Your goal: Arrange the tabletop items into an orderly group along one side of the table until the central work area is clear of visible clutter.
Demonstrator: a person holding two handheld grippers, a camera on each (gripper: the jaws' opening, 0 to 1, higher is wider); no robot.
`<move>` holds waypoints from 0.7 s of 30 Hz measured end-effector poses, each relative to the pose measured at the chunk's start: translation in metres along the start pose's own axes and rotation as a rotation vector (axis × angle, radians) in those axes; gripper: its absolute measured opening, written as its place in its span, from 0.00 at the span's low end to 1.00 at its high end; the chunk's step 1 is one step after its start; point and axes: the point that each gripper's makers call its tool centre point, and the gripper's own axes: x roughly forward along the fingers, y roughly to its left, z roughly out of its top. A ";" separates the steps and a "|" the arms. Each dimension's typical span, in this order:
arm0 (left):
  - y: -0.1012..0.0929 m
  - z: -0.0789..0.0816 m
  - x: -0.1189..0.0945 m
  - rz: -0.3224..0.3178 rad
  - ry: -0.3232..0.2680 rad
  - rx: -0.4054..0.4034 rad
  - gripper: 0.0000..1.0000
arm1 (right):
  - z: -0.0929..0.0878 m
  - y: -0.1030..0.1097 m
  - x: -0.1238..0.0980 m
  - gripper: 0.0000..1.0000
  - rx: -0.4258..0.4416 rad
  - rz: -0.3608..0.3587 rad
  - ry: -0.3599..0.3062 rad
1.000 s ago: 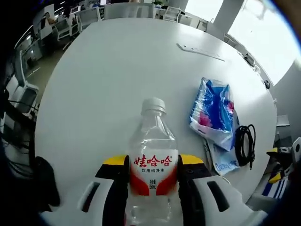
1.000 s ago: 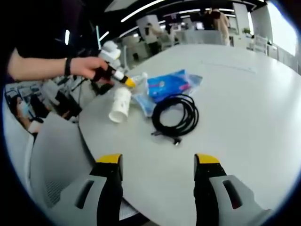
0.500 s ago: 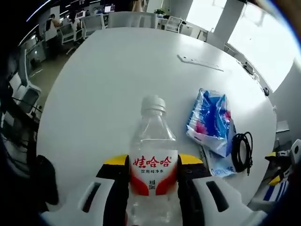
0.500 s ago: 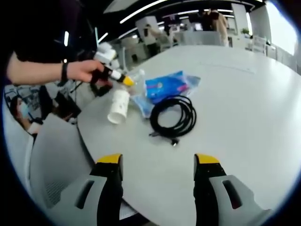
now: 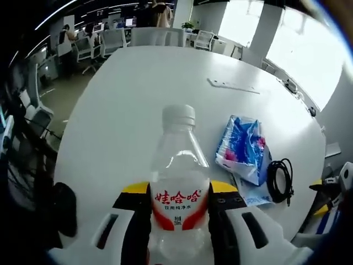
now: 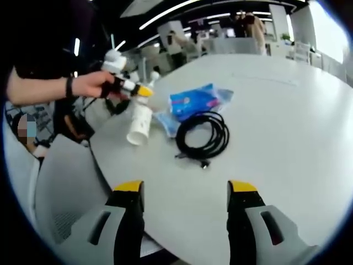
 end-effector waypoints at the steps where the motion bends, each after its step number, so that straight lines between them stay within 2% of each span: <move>1: 0.000 0.000 -0.002 0.001 -0.005 0.003 0.38 | 0.000 0.000 0.000 0.59 -0.002 0.001 0.000; 21: 0.002 -0.009 -0.031 0.021 -0.066 0.015 0.38 | -0.003 0.006 0.001 0.59 -0.001 0.008 -0.011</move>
